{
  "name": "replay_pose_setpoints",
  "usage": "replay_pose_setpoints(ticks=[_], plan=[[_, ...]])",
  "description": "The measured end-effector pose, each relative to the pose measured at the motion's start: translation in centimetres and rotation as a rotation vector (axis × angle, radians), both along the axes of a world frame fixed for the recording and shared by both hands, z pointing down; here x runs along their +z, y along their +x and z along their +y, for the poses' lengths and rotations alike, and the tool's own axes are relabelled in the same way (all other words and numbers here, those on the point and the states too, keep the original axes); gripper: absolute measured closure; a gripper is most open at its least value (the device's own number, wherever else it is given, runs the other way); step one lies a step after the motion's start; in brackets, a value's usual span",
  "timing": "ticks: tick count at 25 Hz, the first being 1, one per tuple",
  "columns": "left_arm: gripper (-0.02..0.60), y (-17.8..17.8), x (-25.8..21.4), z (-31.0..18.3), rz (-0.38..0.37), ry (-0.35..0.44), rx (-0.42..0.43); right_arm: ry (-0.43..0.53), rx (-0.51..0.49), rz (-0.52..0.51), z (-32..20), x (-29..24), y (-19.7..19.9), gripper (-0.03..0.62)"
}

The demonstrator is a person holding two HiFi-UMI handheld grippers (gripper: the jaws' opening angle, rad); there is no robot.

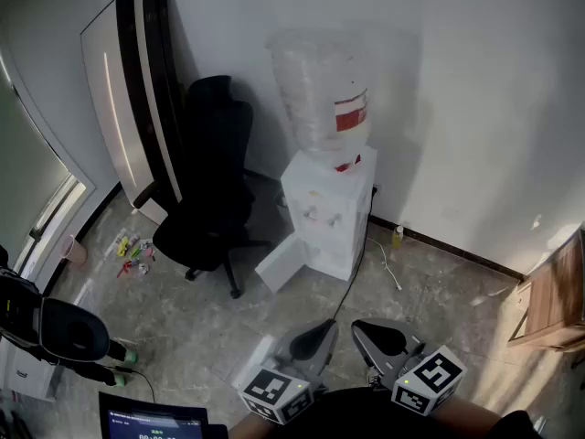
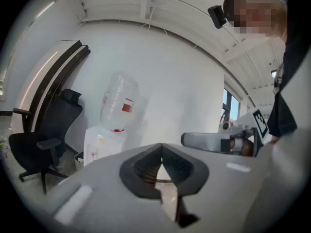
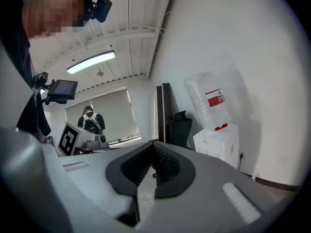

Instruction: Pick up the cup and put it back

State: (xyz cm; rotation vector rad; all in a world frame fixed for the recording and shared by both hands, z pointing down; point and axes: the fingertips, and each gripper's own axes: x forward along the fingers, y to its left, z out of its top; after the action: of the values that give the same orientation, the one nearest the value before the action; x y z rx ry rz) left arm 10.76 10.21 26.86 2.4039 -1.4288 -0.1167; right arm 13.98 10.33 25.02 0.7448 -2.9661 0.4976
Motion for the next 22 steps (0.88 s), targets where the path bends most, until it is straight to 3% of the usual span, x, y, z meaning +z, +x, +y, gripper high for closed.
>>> replay_pose_setpoints(ticks=[22], plan=[[0.578,0.47,0.18,1.06,0.010,-0.004,0.015,-0.004,0.012,-0.004,0.68,-0.20,0.64,0.586]])
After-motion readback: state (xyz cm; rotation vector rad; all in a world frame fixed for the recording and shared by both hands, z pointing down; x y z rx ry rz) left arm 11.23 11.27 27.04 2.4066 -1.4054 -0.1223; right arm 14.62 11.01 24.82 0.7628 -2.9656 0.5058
